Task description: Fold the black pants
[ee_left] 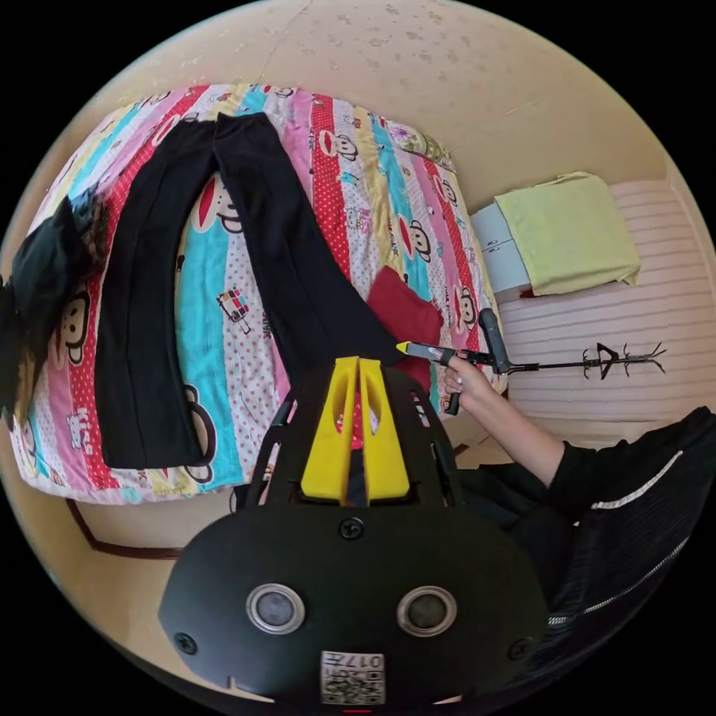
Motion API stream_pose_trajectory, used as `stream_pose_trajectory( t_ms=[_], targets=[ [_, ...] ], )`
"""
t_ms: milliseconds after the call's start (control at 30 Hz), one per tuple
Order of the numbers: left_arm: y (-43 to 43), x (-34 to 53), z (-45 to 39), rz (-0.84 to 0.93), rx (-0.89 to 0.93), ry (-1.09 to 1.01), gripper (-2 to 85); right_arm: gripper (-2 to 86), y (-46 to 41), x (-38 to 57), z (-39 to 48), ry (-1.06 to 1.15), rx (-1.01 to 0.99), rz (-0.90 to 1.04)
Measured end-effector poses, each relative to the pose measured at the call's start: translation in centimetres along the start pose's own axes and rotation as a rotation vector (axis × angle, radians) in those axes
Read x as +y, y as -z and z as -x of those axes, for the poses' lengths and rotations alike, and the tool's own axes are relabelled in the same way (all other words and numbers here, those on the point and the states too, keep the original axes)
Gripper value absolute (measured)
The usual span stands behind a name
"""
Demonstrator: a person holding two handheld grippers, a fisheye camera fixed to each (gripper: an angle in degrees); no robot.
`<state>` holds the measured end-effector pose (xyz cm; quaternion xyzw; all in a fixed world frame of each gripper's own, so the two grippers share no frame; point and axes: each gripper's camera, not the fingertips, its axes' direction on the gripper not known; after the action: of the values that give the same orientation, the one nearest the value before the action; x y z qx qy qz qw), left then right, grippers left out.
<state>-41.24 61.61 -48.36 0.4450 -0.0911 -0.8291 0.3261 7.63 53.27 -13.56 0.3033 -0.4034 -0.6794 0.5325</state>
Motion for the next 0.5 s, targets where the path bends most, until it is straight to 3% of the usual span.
stream_pose_trajectory(
  t_ms=[200, 333, 500],
  targets=[
    [-2.2, -1.4, -0.3, 0.084, 0.000, 0.015, -0.6, 3.1, -1.4, 0.6, -6.1, -0.103, -0.004, 0.016],
    [-4.2, -2.5, -1.4, 0.104, 0.051, -0.031, 2.1, 2.9, -0.2, 0.0, -8.2, -0.090, -0.223, -0.033],
    [-6.5, -3.7, -4.4, 0.071, 0.157, -0.188, 7.0, 2.8, 1.3, -1.1, -5.4, 0.079, -0.388, 0.066]
  ],
)
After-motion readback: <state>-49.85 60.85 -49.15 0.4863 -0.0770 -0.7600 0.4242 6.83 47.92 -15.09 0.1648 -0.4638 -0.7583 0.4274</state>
